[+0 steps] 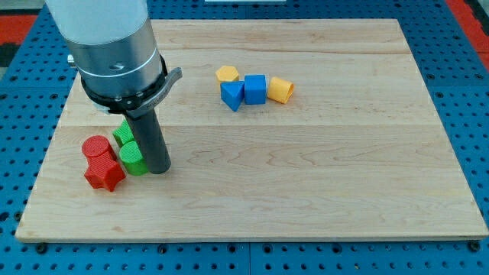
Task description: Point your arm to the blue cube
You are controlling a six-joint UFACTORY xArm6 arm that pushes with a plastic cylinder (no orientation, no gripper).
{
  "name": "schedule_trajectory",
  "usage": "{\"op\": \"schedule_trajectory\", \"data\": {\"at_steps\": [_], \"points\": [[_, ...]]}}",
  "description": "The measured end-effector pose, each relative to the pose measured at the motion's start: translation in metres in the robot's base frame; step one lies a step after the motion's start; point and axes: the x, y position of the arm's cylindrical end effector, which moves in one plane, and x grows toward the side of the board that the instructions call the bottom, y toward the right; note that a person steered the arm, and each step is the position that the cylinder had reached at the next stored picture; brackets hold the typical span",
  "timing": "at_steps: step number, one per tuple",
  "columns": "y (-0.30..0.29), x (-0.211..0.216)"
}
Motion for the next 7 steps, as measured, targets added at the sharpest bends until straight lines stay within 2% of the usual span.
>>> {"op": "schedule_trajectory", "data": {"at_steps": [3,6,7], "points": [[0.008,0.0],[0.027,-0.039],[0.045,-0.067]]}}
